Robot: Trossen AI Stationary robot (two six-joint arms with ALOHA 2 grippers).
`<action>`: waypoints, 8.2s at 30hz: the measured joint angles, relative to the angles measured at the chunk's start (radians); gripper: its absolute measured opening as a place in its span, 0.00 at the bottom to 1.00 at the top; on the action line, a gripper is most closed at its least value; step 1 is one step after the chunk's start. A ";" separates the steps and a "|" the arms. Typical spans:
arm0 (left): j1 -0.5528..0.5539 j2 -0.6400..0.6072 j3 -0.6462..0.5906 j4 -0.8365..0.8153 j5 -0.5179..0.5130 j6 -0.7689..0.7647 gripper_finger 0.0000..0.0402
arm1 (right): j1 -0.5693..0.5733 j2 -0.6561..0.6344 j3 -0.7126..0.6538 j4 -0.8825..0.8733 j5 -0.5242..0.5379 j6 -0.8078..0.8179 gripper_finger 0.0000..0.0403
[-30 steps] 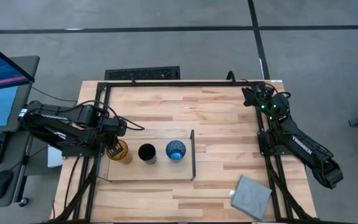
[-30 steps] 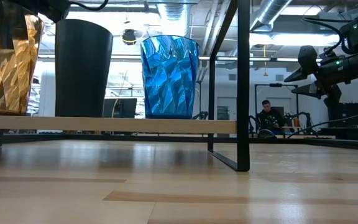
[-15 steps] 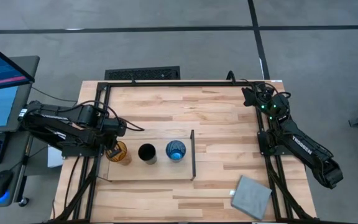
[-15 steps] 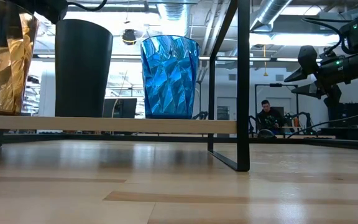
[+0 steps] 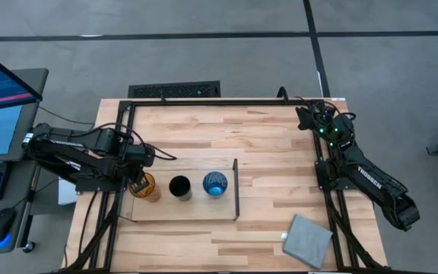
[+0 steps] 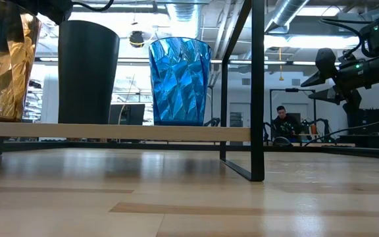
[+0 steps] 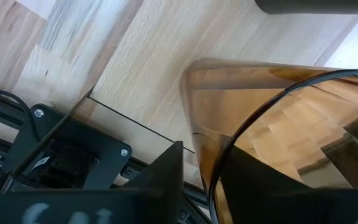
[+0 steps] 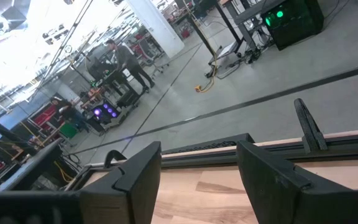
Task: Stack small to large cups/mugs on shelf
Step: Put the yellow cup on the shelf, then return to Home Position
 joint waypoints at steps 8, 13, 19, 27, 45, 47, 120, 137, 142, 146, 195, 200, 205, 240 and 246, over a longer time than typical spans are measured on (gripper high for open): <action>0.000 0.000 0.000 -0.001 0.023 -0.002 0.33 | 0.000 0.000 0.000 0.000 0.000 0.000 0.57; 0.000 0.000 0.003 -0.003 0.024 -0.002 0.34 | 0.000 0.000 0.000 0.000 0.000 0.000 0.57; 0.000 0.000 0.104 -0.007 -0.016 0.032 0.34 | 0.000 0.000 0.000 0.000 0.000 0.000 0.57; 0.000 -0.016 0.318 -0.059 -0.274 0.090 0.34 | 0.000 0.000 0.000 0.000 0.000 0.000 0.57; -0.003 -0.255 0.420 -0.097 -1.224 0.121 0.34 | 0.033 -0.001 0.001 0.340 -0.008 -0.026 0.57; -0.017 -0.270 0.420 -0.073 -1.261 0.159 0.34 | 0.038 -0.001 0.016 0.344 -0.029 -0.036 0.57; -0.405 -0.830 -0.121 0.284 -1.343 0.618 0.34 | 0.078 0.366 0.417 0.346 -0.052 -0.357 0.57; -0.122 -0.626 -0.093 0.153 -1.166 0.346 0.34 | 0.164 0.366 0.417 0.339 -0.052 -0.357 0.57; -0.118 -0.692 -0.065 0.040 -1.201 0.271 0.34 | 0.180 0.366 0.417 0.336 -0.052 -0.358 0.57; -0.130 -0.754 -0.100 0.185 -1.136 0.458 0.34 | 0.177 0.366 0.417 0.336 -0.053 -0.366 0.57; 0.767 -0.866 0.016 0.019 -0.972 0.636 0.34 | 0.179 0.367 0.417 0.324 -0.022 -0.367 0.57; 0.917 -0.961 0.004 0.195 -0.678 0.754 0.34 | 0.179 0.368 0.417 0.311 -0.022 -0.367 0.57; 0.977 -1.049 -0.087 0.377 -0.563 0.843 0.34 | 0.179 0.374 0.417 0.311 -0.022 -0.369 0.57; 0.959 -1.047 -0.790 1.244 -0.485 0.821 0.34 | 0.179 0.373 0.417 0.231 -0.011 -0.419 0.57; 0.959 -1.047 -0.890 1.386 -0.467 0.811 0.34 | 0.179 0.373 0.417 0.231 -0.011 -0.420 0.57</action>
